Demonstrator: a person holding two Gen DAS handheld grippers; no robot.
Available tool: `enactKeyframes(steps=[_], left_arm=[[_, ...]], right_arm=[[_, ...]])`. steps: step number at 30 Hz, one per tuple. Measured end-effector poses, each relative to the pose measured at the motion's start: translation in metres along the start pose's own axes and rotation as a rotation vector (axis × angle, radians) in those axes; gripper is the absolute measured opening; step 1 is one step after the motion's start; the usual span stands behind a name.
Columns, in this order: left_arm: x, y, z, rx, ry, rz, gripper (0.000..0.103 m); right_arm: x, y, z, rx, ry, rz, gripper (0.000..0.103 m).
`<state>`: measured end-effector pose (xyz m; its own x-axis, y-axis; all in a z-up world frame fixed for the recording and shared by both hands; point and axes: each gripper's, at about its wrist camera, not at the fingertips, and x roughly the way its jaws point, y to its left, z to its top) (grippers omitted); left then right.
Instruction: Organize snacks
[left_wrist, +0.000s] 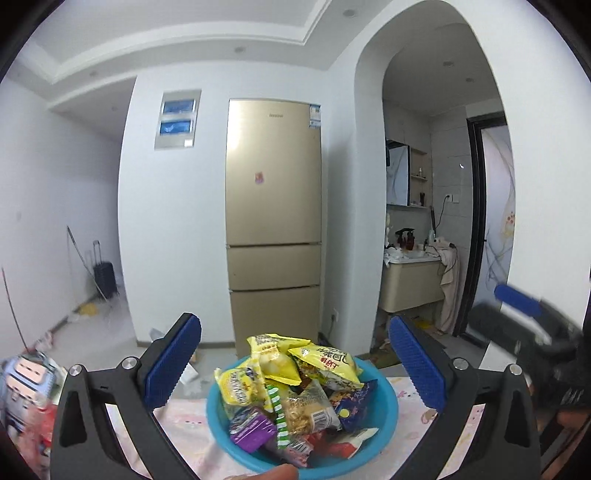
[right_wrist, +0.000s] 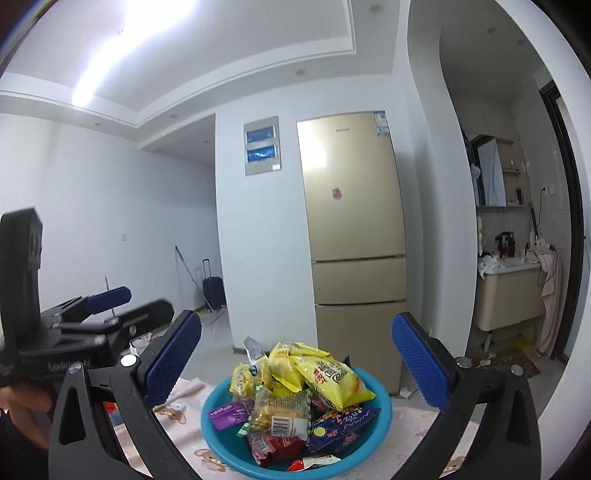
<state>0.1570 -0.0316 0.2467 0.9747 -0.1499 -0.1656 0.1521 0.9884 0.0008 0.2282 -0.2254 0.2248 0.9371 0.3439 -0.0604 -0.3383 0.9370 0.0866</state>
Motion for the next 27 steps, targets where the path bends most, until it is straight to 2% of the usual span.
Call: enactKeyframes(steps=[3,8,10,15,19,23,27], left_arm=[[-0.017,-0.004,-0.003,0.021,0.016,0.047,0.103],[-0.049,-0.007,-0.020,0.004,-0.025,0.045,0.103],[-0.058,-0.009,-0.029,-0.002,-0.027,0.060,0.103],[-0.076,-0.013,-0.055,0.015,-0.016,0.062,0.103],[-0.086,-0.017,-0.075,0.038,0.000,0.078,0.103],[-0.092,-0.017,-0.097,0.029,-0.001,0.086,0.103],[-0.088,-0.014,-0.115,0.005,0.013,0.059,0.103]], right_arm=[[-0.018,0.005,0.005,-0.012,-0.035,-0.022,0.103],[-0.040,0.016,0.002,-0.037,-0.044,0.020,0.103],[-0.050,0.020,-0.007,-0.040,-0.088,0.012,0.103],[-0.063,0.023,-0.036,-0.051,-0.101,0.004,0.103],[-0.079,0.025,-0.058,-0.083,-0.151,-0.031,0.103],[-0.084,0.028,-0.078,-0.135,-0.138,-0.021,0.103],[-0.081,0.025,-0.097,-0.132,-0.095,0.008,0.103]])
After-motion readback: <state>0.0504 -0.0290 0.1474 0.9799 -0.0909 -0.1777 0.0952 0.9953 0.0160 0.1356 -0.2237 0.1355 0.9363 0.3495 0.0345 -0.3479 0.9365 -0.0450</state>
